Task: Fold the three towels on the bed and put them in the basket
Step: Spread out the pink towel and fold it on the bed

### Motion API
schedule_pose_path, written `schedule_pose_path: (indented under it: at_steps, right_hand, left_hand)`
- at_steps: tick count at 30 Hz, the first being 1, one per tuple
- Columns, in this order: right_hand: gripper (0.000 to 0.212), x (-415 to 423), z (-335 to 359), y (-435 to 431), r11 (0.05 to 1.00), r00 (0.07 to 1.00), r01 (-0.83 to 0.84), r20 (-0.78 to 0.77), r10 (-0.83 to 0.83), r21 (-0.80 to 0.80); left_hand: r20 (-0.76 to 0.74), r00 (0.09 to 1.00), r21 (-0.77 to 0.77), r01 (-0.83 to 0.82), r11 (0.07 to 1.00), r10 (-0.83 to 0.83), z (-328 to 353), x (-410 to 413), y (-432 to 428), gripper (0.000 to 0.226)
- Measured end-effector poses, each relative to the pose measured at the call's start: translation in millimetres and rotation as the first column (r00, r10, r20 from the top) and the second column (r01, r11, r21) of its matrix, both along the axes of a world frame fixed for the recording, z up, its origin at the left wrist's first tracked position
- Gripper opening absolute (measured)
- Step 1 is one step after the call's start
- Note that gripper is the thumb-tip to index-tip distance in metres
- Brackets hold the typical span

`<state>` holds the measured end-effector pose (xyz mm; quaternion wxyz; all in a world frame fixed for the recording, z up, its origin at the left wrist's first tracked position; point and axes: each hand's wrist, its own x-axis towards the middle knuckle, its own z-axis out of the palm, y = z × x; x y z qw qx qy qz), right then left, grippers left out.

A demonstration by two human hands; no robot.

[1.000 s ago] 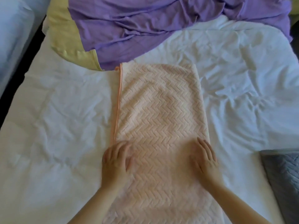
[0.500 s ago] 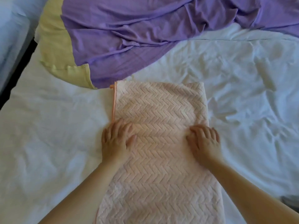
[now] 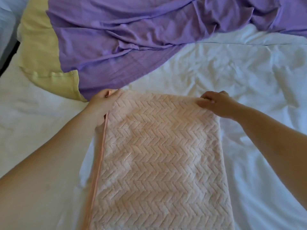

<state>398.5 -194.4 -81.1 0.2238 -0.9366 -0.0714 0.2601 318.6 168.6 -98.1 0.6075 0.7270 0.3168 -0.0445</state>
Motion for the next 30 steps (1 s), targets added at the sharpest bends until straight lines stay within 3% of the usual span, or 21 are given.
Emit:
schedule_pose_path:
  at_steps: [3, 5, 10, 12, 14, 16, 18, 19, 20, 22, 23, 25, 27, 30]
  right_hand:
    - [0.069, 17.7, 2.9, -7.9, 0.943, 0.971, -0.235, -0.022, 0.237, -0.237]
    - [0.09, 29.4, 6.1, -11.3, 0.899, 0.954, -0.271, 0.027, 0.298, -0.343]
    - [0.077, 46.8, 19.2, -10.0, 0.861, 0.939, -0.102, 0.236, 0.248, -0.499]
    - [0.078, 45.8, 11.8, -2.9, 0.838, 0.927, 0.002, 0.315, 0.203, -0.546]
    - [0.069, 37.1, 0.3, 5.9, 0.881, 0.906, 0.092, 0.406, 0.119, -0.464]
    - [0.054, 20.5, -6.1, 13.4, 0.962, 0.868, 0.158, 0.497, -0.028, -0.222]
    - [0.044, -5.4, -12.1, 22.7, 0.998, 0.805, 0.054, 0.592, -0.027, -0.028]
    - [0.045, -20.9, -16.4, 30.0, 0.999, 0.792, -0.046, 0.609, 0.031, 0.008]
    - [0.048, -36.7, -21.2, 38.3, 0.991, 0.796, -0.136, 0.597, 0.102, 0.013]
    - [0.058, -61.2, -33.2, 49.3, 0.977, 0.839, -0.206, 0.505, 0.205, -0.054]
    - [0.063, -67.1, -40.5, 48.9, 0.975, 0.861, -0.188, 0.459, 0.22, -0.114]
    - [0.072, -68.0, -50.6, 37.4, 0.963, 0.888, -0.116, 0.409, 0.211, -0.244]
    - [0.076, -60.4, -53.0, 19.7, 0.945, 0.898, -0.048, 0.4, 0.183, -0.323]
    - [0.074, -56.6, -47.0, -5.2, 0.905, 0.932, 0.077, 0.353, 0.083, -0.417]
  left_hand:
    - [0.096, 0.995, 0.069, 0.021, 0.997, -0.027, 0.8, 8.1, 3.9, 0.008]
    - [0.168, 0.985, 0.143, 0.011, 0.99, -0.035, 2.9, 15.4, 4.0, 0.01]
    - [0.267, 0.959, 0.305, 0.009, 0.952, -0.094, 1.3, 36.6, -1.6, 0.011]
    - [0.224, 0.965, 0.418, 0.032, 0.908, -0.137, -6.4, 42.4, -2.2, 0.007]
    - [0.101, 0.98, 0.579, 0.082, 0.811, -0.17, -14.9, 42.8, -5.5, 0.021]
    - [0.081, 0.996, 0.695, -0.035, 0.718, -0.03, -15.1, 39.2, -9.1, 0.035]
    - [0.233, 0.96, 0.776, -0.281, 0.564, 0.158, -4.3, 31.5, -16.4, 0.044]
    - [0.332, 0.937, 0.808, -0.343, 0.479, 0.112, 0.5, 26.8, -23.3, 0.043]
    - [0.392, 0.919, 0.836, -0.334, 0.435, -0.047, 2.8, 20.1, -33.8, 0.042]
    - [0.269, 0.811, 0.925, -0.066, 0.375, -0.519, -6.0, 0.4, -61.4, 0.044]
    - [0.091, 0.745, 0.957, 0.118, 0.266, -0.66, -14.8, -11.9, -73.1, 0.049]
    - [-0.25, 0.73, 0.912, 0.399, 0.1, -0.636, -28.9, -29.9, -78.4, 0.062]
    - [-0.41, 0.782, 0.857, 0.506, 0.095, -0.47, -36.7, -31.0, -63.9, 0.07]
    - [-0.478, 0.811, 0.831, 0.542, 0.125, -0.338, -27.9, -29.4, -43.8, 0.07]
